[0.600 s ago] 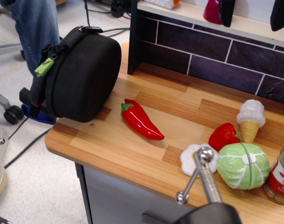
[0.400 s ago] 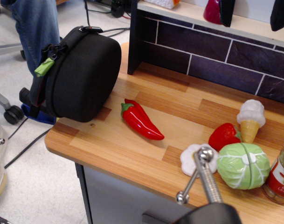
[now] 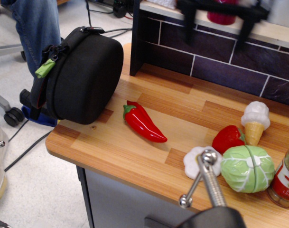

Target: Zip zipper bag

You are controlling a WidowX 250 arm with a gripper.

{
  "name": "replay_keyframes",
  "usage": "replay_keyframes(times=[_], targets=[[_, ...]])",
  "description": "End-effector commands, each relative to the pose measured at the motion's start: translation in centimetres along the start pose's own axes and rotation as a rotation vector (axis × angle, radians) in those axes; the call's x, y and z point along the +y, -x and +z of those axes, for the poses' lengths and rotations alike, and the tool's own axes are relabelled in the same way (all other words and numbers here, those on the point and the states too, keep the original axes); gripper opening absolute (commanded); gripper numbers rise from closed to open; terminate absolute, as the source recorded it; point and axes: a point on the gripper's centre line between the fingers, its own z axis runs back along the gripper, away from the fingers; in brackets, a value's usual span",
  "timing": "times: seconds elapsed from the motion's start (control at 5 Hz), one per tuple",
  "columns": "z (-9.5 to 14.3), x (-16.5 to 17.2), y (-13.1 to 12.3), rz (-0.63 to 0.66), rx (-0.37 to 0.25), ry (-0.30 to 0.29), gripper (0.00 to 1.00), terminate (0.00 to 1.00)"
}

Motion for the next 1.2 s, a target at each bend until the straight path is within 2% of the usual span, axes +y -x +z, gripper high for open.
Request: replay_keyframes(times=[0.0,0.2,0.4,0.6,0.8,1.0], targets=[[3.4,9.2,3.8,-0.151,-0.041,-0.027,1.0,0.0],[2.8,14.3,4.1,-0.242,-0.04,-0.099,1.0,0.0],[0.9,17.3,3.5,-0.339,-0.094,-0.159,1.0,0.0],[-1.2,18.6,2.8,-0.373,-0.097,-0.196,1.0,0.0],[-2.7,19.0,2.6,-0.4,-0.137,-0.202,1.0,0.0],[-3.9,18.9,1.8,-0.409,-0.143,-0.217,1.0,0.0]])
